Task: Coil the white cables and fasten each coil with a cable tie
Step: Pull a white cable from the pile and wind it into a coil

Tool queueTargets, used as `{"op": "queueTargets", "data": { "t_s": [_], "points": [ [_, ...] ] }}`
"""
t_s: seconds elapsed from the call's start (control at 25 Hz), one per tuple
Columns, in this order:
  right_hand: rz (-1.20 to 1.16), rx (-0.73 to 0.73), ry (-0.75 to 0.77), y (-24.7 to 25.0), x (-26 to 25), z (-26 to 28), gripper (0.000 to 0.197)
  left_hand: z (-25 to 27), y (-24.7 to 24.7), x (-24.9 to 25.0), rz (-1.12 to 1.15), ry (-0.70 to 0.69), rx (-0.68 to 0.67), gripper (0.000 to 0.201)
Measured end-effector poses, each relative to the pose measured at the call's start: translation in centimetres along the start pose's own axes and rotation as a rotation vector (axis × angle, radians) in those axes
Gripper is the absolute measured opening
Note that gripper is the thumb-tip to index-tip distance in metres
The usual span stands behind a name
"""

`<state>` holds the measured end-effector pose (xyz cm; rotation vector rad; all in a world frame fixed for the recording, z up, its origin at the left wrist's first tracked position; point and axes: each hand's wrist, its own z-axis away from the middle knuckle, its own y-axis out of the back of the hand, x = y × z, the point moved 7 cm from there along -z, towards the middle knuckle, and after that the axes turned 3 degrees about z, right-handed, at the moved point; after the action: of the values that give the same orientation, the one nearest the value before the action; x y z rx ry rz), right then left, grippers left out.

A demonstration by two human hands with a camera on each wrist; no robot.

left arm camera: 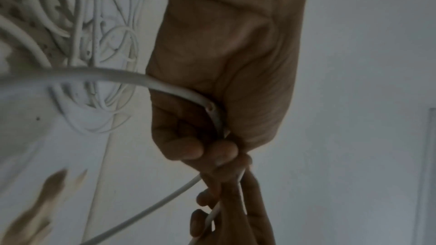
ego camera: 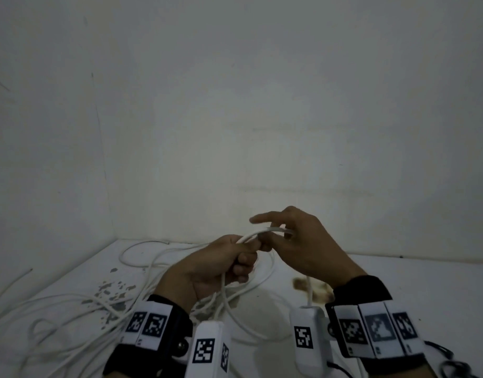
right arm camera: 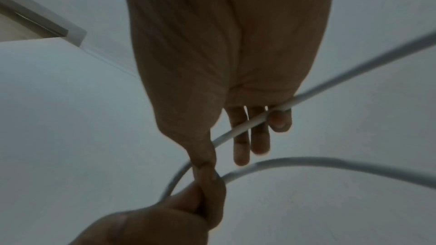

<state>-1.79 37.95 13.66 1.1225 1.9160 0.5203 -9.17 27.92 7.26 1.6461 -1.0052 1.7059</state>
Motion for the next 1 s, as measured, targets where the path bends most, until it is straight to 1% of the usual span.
{"op": "queueTargets", "data": {
  "t_s": [0.08, 0.12, 0.2, 0.24, 0.28, 0.32, 0.36, 0.4, 0.44, 0.48, 0.52, 0.56, 0.6, 0.64, 0.68, 0.8, 0.88, 0.92, 1.0],
  "points": [
    [-0.103, 0.115, -0.033, 1.2, 0.1, -0.1, 0.018, -0.2, -0.4, 0.1, 0.108, 0.005, -0.025, 0.022],
    [-0.167, 0.192, -0.064, 1.8, 0.5, -0.1, 0.014, -0.1, -0.6, 0.3, 0.154, 0.015, -0.051, 0.027],
    [-0.312, 0.390, -0.201, 3.1, 2.1, 0.1, 0.014, 0.2, -0.7, 0.8, 0.186, 0.042, -0.086, 0.041],
    [-0.377, 0.479, -0.283, 3.4, 3.1, 0.4, 0.015, 0.2, -0.7, 0.9, 0.179, 0.052, -0.075, 0.045],
    [-0.402, 0.532, -0.349, 3.3, 3.8, 0.7, 0.015, 0.1, -0.5, 0.9, 0.175, 0.056, -0.042, 0.047],
    [-0.403, 0.540, -0.390, 3.0, 4.0, 0.8, 0.016, -0.1, -0.2, 0.9, 0.184, 0.054, 0.005, 0.048],
    [-0.324, 0.489, -0.395, 2.6, 3.8, 0.7, 0.013, -0.2, 0.1, 0.8, 0.205, 0.047, 0.057, 0.047],
    [-0.176, 0.385, -0.363, 2.1, 3.1, 0.4, 0.011, -0.4, 0.5, 0.8, 0.237, 0.033, 0.105, 0.045],
    [0.018, 0.257, -0.309, 1.3, 1.9, 0.2, 0.021, -0.5, 0.8, 0.7, 0.274, 0.019, 0.136, 0.043],
    [0.177, 0.148, -0.233, 0.6, 0.8, 0.0, 0.038, -0.5, 0.9, 0.7, 0.302, 0.010, 0.145, 0.041],
    [0.239, 0.091, -0.148, -0.1, -0.5, -0.2, 0.048, -0.5, 0.8, 0.7, 0.316, 0.006, 0.135, 0.040],
    [0.221, 0.069, -0.072, -0.5, -1.6, -0.4, 0.047, -0.5, 0.6, 0.7, 0.321, 0.001, 0.119, 0.039],
    [0.155, 0.052, -0.009, -1.0, -2.6, -0.5, 0.038, -0.3, 0.4, 0.7, 0.330, -0.006, 0.102, 0.038],
    [0.092, 0.033, 0.028, -1.6, -3.0, -0.5, 0.029, -0.1, 0.2, 0.7, 0.356, -0.012, 0.087, 0.035],
    [0.053, 0.019, 0.037, -1.9, -3.0, -0.5, 0.023, 0.0, 0.0, 0.7, 0.398, -0.013, 0.067, 0.031],
    [0.069, 0.012, 0.012, -1.7, -2.1, -0.4, 0.019, 0.3, -0.7, 0.9, 0.480, 0.007, -0.022, 0.023],
    [0.122, -0.009, -0.006, -0.9, -1.7, -0.4, 0.017, 0.4, -0.6, 0.9, 0.432, 0.021, -0.023, 0.021],
    [0.124, 0.010, -0.023, -0.3, -1.2, -0.5, 0.017, 0.3, -0.4, 0.8, 0.394, 0.030, -0.011, 0.021],
    [0.084, 0.145, -0.053, 1.2, -0.3, -0.5, 0.020, 0.3, 0.0, 0.6, 0.312, 0.047, 0.042, 0.027]
  ]
}}
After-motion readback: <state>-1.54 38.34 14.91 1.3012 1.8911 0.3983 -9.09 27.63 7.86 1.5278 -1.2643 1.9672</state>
